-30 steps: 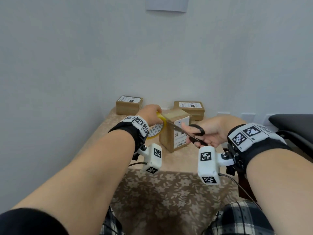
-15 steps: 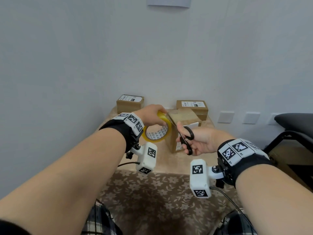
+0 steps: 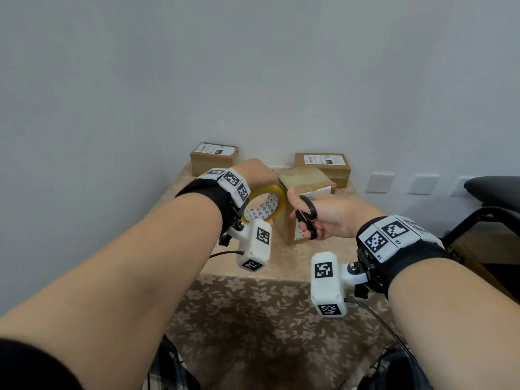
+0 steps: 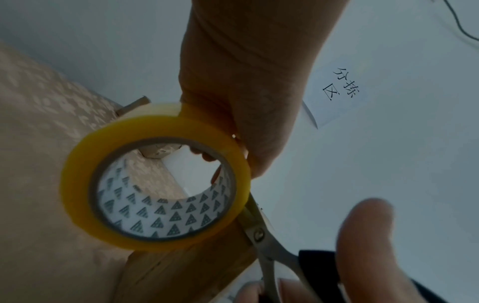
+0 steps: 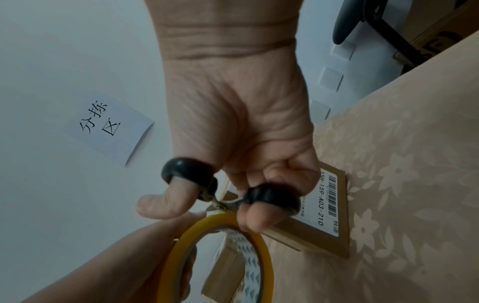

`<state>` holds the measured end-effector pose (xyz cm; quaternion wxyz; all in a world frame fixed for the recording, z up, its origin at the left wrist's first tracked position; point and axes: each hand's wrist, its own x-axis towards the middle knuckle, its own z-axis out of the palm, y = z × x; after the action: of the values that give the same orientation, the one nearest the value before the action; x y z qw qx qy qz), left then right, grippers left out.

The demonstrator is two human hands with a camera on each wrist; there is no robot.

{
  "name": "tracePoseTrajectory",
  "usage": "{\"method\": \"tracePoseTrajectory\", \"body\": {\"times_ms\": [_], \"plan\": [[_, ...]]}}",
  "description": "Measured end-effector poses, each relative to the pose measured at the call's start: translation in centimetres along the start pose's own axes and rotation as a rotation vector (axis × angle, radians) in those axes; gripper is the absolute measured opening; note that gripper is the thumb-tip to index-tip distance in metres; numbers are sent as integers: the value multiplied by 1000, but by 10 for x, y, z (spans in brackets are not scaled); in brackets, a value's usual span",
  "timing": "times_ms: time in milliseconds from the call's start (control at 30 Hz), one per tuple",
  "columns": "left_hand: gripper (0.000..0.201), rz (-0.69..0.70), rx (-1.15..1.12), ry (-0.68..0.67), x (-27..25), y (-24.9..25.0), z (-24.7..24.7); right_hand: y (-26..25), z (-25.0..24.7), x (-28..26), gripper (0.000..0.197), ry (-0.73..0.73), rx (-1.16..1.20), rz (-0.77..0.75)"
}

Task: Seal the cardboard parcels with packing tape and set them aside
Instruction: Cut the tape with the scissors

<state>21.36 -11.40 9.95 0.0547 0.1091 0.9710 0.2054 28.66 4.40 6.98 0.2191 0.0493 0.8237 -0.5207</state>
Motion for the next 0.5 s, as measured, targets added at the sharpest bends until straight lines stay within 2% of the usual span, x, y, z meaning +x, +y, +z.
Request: {"method": "tracePoseTrajectory", "body": {"times_ms": [133,267,400,500], "plan": [[43,-74,-69,-60,11,-4,-4,-2,0,4,69,-27,-60,-25],[45,-70,-54,-23,14,-10,-1,1,3,10,64,-15,-71,-57],[13,-53,-214,46,16,-13,8,5,2,12,62,9,-54,-87],[10,-45,-259,64,17,-13,10,6,1,13,60,8,-45,-95]]}}
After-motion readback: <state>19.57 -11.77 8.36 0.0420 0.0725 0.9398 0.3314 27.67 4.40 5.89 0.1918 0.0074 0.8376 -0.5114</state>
